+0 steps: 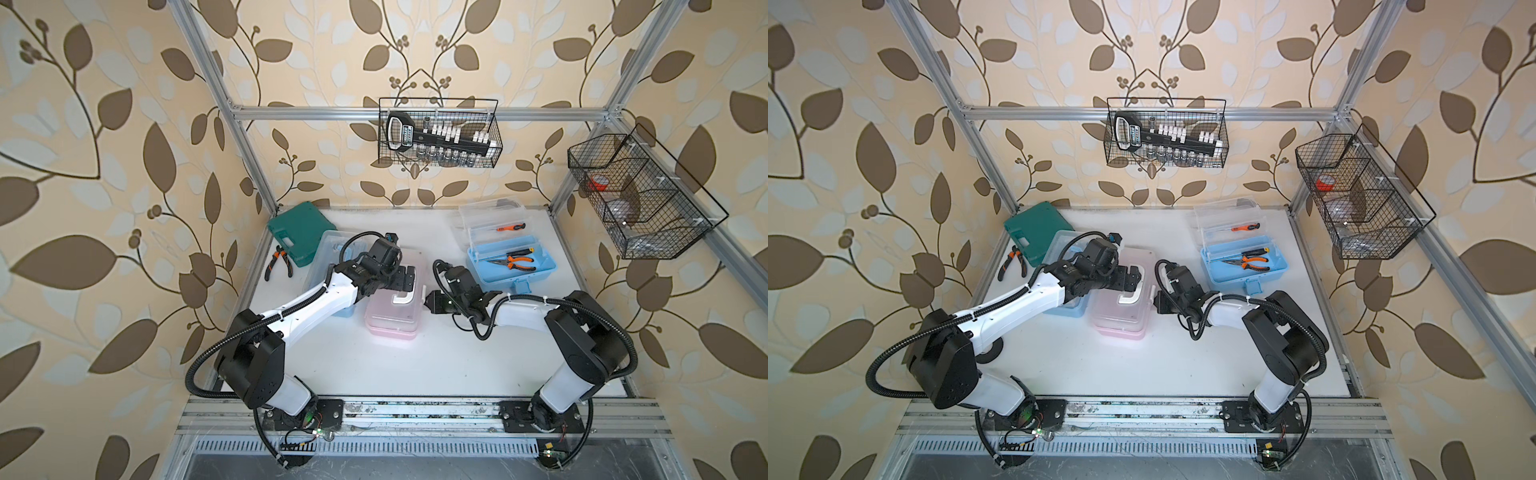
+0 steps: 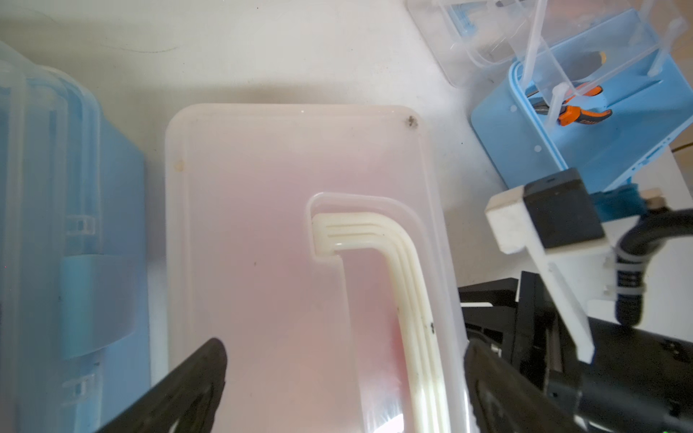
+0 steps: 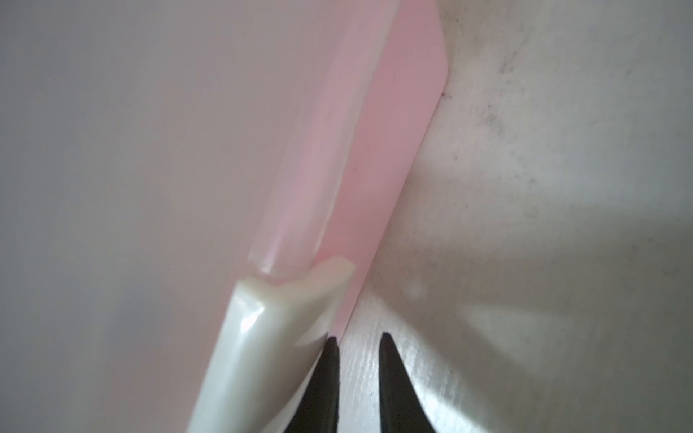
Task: Close toolboxes
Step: Fasten the toolbox latch on the toolbox.
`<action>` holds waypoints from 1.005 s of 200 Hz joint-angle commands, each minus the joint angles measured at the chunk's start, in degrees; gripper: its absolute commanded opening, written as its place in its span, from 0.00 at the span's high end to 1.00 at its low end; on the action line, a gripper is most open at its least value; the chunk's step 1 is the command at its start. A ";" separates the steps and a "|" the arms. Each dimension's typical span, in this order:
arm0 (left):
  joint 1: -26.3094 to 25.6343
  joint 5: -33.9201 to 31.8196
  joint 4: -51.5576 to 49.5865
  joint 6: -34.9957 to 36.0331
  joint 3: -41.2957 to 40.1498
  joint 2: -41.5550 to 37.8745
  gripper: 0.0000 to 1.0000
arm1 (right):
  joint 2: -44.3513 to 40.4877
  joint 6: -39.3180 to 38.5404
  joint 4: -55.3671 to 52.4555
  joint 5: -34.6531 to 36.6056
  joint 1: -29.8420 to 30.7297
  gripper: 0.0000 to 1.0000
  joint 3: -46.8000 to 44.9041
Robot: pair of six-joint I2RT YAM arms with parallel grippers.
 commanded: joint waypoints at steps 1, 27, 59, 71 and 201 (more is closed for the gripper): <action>0.04 6.04 -9.92 -4.22 -4.94 3.33 0.01 | 0.85 0.98 6.26 -5.63 0.35 0.81 2.03; -0.18 6.03 -9.79 -4.57 -5.38 3.70 0.01 | 0.59 1.00 6.61 -6.18 0.48 0.81 2.60; -0.17 5.36 -10.00 -4.54 -5.49 2.79 0.01 | -0.94 -0.60 1.90 -1.74 -0.21 0.77 2.10; -0.08 5.04 -10.38 -4.30 -5.05 2.52 0.01 | -1.84 -0.68 1.20 -1.42 -1.10 0.74 1.13; 0.02 0.58 -17.24 0.77 3.25 -6.93 0.01 | -28.65 -16.39 -12.02 7.19 11.12 0.25 -8.61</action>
